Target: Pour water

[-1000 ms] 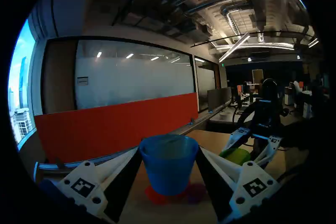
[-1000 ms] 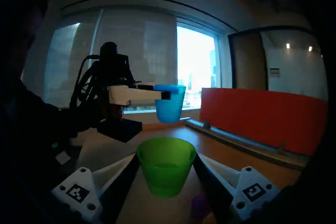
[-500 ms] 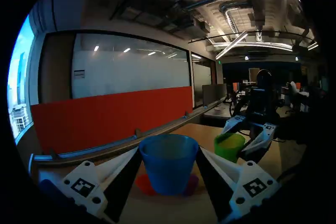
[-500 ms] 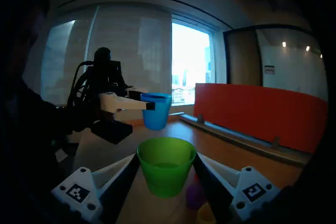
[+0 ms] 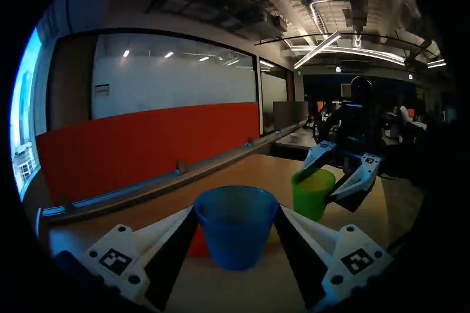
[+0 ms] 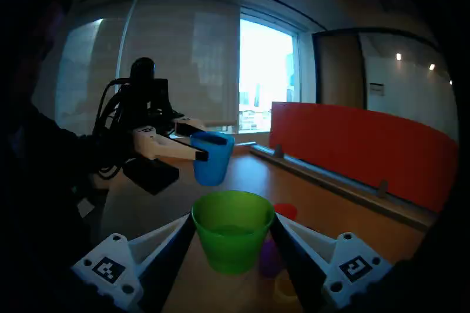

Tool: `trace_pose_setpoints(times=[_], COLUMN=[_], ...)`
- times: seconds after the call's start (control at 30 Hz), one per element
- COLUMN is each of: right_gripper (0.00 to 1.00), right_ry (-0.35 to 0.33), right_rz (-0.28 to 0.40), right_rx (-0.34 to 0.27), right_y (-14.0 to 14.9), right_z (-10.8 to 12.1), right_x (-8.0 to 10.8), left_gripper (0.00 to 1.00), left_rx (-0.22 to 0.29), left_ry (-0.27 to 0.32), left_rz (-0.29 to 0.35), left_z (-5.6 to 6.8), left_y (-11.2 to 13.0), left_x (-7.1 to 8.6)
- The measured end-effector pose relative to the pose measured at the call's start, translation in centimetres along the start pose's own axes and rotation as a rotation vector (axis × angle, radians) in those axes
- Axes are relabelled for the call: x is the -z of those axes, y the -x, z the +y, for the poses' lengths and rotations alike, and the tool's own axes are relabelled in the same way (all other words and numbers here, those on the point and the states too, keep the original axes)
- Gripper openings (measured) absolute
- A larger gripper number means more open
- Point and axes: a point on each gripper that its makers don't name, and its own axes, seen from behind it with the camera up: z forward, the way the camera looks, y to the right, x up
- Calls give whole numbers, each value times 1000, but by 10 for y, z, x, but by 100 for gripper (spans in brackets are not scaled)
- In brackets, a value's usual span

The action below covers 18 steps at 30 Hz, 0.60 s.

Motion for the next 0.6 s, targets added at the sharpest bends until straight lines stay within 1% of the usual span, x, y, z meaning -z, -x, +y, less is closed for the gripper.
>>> trace_pose_setpoints(times=[0.07, 0.27, 0.6], right_gripper=[91, 91, 91], right_ry=[-4, -18, -56], right_rz=[-13, -52, -129], right_rx=[-2, 1, -6], right_y=[4, 19, 50], right_z=[-1, -4, -10], right_x=[1, 3, 3], left_gripper=[88, 88, 88], left_rx=[-4, -37, -38], left_ry=[9, 19, 52], left_rz=[-20, -78, -159], left_z=[3, 10, 20], left_y=[9, 35, 70], left_x=[-2, -7, -16])
